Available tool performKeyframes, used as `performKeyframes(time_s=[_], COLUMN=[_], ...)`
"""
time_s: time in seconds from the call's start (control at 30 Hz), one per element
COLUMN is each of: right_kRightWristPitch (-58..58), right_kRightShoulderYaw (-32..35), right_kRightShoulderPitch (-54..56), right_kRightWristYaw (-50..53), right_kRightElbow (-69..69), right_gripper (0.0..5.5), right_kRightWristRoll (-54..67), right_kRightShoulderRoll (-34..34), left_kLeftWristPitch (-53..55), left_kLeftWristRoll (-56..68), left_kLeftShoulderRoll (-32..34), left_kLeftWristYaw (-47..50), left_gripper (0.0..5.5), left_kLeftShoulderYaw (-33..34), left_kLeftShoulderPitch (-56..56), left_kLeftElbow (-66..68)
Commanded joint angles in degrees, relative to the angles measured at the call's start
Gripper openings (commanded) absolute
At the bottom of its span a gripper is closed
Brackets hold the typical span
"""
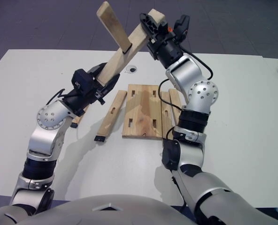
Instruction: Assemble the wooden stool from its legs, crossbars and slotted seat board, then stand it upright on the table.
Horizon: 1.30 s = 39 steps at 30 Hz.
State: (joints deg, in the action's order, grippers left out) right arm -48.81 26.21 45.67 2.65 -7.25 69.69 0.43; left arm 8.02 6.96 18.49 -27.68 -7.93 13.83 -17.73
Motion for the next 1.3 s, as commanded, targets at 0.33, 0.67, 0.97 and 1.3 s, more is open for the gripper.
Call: performKeyframes(time_s=[0.33,0.67,0.97,1.3], right_kRightWristPitch=[2.6,10.3,13.2,13.0], right_kRightShoulderYaw=[-6.7,-7.3,-3.5,-2.8], right_kRightShoulderPitch=[-4.4,-4.1,-1.6,-1.9], right_kRightWristYaw=[-0.8,-0.7,0.5,1.5], right_kRightElbow=[13.2,15.6,10.1,8.9], right_gripper=[1.01,1.01,1.01,1.01], right_kRightWristRoll=[-4.4,-13.7,-15.3,-13.6], right_kRightShoulderRoll=[-2.6,-5.7,-9.3,-8.3], left_kLeftWristPitch=[1.4,3.1,-1.3,-8.8], left_kLeftWristRoll=[-2.6,-3.4,-10.3,-27.2], left_kLeftShoulderRoll=[0.1,7.0,16.8,12.3], left_kLeftWristYaw=[0.5,-6.8,-21.8,-16.9], left_gripper=[2.92,4.70,5.40,5.40], left_kLeftShoulderYaw=[-1.6,-3.9,-15.6,-24.4], left_kLeftShoulderPitch=[0.3,-4.2,-2.8,0.8], left_kLeftElbow=[2.1,-2.1,-3.9,6.6])
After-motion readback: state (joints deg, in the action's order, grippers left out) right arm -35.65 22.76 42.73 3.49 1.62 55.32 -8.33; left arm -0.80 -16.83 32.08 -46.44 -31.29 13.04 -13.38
